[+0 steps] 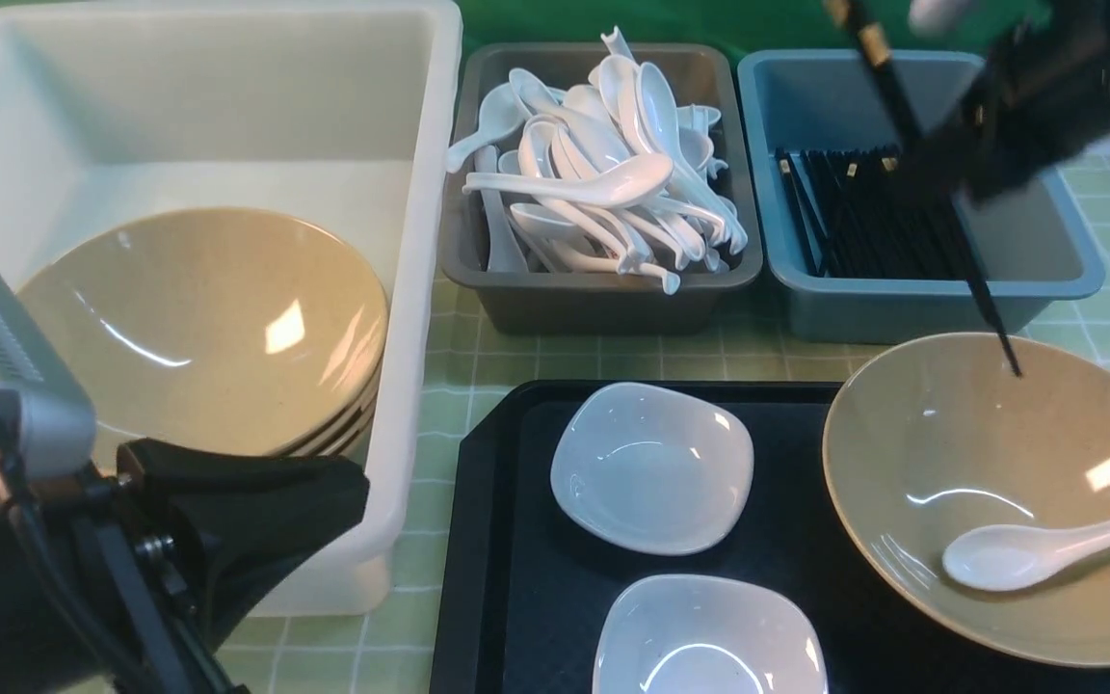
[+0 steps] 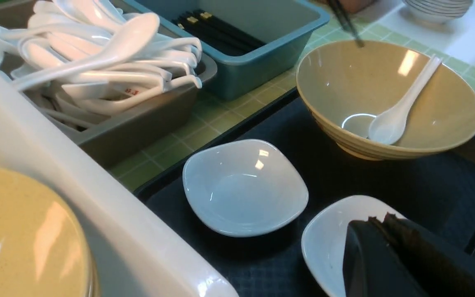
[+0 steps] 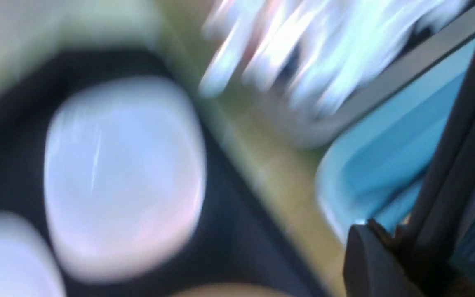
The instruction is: On green table put chopsticks spoon bowls plates into blue grey white boxes.
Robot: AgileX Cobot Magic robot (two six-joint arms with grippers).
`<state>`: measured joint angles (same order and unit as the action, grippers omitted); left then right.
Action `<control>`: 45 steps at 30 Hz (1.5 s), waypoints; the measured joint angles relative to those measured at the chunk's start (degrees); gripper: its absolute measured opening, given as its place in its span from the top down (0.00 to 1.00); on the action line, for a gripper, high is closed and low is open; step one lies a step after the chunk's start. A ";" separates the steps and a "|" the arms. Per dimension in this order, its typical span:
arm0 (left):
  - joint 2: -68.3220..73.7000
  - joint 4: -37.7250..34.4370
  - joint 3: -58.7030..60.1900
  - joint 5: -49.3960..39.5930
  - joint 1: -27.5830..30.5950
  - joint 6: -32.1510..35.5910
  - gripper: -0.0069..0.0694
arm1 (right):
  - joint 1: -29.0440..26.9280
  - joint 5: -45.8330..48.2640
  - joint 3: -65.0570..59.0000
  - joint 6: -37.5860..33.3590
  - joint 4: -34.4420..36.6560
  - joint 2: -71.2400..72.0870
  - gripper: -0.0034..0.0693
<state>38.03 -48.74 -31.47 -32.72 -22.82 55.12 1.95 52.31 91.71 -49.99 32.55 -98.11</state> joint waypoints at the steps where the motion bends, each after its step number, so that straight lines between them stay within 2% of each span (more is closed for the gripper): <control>1: 1.11 -0.84 -0.13 0.00 0.00 1.35 0.91 | -1.36 -1.13 2.70 0.92 3.76 -2.19 0.88; 5: 5.88 -4.31 -0.92 -0.27 0.00 6.66 0.91 | -4.44 -7.02 10.65 3.90 12.07 -9.90 0.88; 8: 10.03 -6.98 -3.88 -0.72 0.00 9.01 0.91 | -5.68 -11.66 15.84 6.40 14.57 -17.02 0.88; 15: 15.94 -8.34 -8.68 -2.52 0.00 10.01 0.91 | -6.14 -14.42 21.55 12.59 15.33 -31.87 0.88; 24: 16.20 -8.36 -9.06 -3.06 0.00 10.03 0.91 | -6.15 -14.04 21.94 14.09 13.69 -35.29 0.85; 26: 16.20 -8.36 -9.13 -3.16 0.00 10.03 0.91 | -6.15 -13.91 21.94 14.15 11.98 -34.73 0.80; 27: 16.20 -8.36 -9.19 -3.50 0.00 10.03 0.91 | -6.15 -13.57 21.94 14.93 9.79 -34.06 0.73; 34: 16.09 -8.24 -9.21 -5.66 0.00 10.03 0.91 | -6.53 -9.37 21.94 18.81 4.91 -29.22 0.41; 37: 15.22 -7.25 -9.32 -5.89 0.00 9.98 0.91 | -7.08 -5.55 20.62 17.21 4.41 -24.58 0.34; 40: 13.17 -4.82 -10.77 -7.52 0.00 7.73 0.91 | -7.38 -3.61 14.83 10.53 3.70 -16.09 0.32; 45: 9.87 1.54 -14.98 -13.60 0.00 -1.70 0.91 | -6.92 -1.60 0.64 -1.37 1.78 -0.52 0.31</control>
<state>47.91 -47.20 -46.45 -46.32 -22.82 53.43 -4.98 50.71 92.35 -51.36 34.33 -98.63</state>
